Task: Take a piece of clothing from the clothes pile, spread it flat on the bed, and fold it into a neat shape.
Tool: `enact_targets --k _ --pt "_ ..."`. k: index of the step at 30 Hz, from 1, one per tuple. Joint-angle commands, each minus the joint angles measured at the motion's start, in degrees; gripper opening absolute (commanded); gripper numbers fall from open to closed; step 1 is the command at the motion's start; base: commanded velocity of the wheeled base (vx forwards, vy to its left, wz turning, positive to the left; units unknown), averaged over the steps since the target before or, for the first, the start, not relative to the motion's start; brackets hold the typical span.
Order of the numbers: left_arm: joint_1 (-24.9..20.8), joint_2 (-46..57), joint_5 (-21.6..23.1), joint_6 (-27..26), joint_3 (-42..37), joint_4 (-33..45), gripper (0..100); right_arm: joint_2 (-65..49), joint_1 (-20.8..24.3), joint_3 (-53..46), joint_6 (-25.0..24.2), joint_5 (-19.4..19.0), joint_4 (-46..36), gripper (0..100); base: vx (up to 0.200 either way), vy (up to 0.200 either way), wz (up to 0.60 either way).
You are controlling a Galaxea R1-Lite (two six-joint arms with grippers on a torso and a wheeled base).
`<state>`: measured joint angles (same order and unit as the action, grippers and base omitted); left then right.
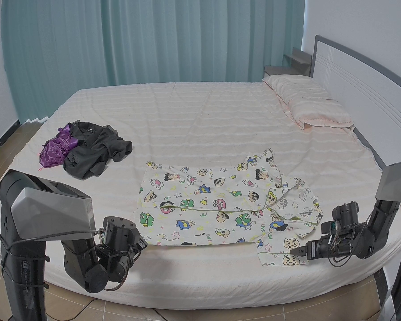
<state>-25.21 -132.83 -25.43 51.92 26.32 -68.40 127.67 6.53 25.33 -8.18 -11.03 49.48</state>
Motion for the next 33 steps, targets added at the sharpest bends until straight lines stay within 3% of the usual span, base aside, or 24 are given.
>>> enact_targets --k 1,5,11,24,25,30,32,33 --pt "-0.2 0.1 -0.1 0.1 -0.2 -0.1 0 1.7 3.7 -1.7 0.1 2.1 0.3 100 0.000 0.000 0.00" --pt "-0.5 0.1 -0.1 0.0 -0.7 -1.1 0 3.9 4.5 -2.4 -0.3 5.0 4.7 100 0.000 0.000 0.00" --pt "-0.5 0.2 -0.1 -0.1 -1.0 -1.9 0 6.3 6.0 -4.0 -0.3 5.5 11.5 100 0.000 0.000 0.00" --pt "-0.6 0.2 -0.1 -0.1 -1.0 -1.9 0 5.0 6.6 -5.6 -0.1 5.5 11.2 100 0.000 0.000 0.00" --pt "-0.6 0.2 -0.1 -0.1 -1.0 -1.9 0 4.9 6.6 -5.6 -0.3 5.3 11.3 0 0.000 0.000 0.00" --pt "-0.6 0.2 -0.1 -0.1 -1.4 -1.9 0 4.3 6.0 -5.6 -0.5 4.5 11.3 0 0.000 0.000 0.00" --pt "-0.6 0.2 -0.1 -0.1 -1.4 -1.9 0 3.6 5.8 -5.8 -0.9 2.8 11.2 0 0.000 0.000 0.00" --pt "-0.6 0.2 -0.1 -0.1 -1.5 -2.0 0 2.2 5.3 -6.7 -1.9 -0.7 11.1 0 0.000 0.000 0.00"
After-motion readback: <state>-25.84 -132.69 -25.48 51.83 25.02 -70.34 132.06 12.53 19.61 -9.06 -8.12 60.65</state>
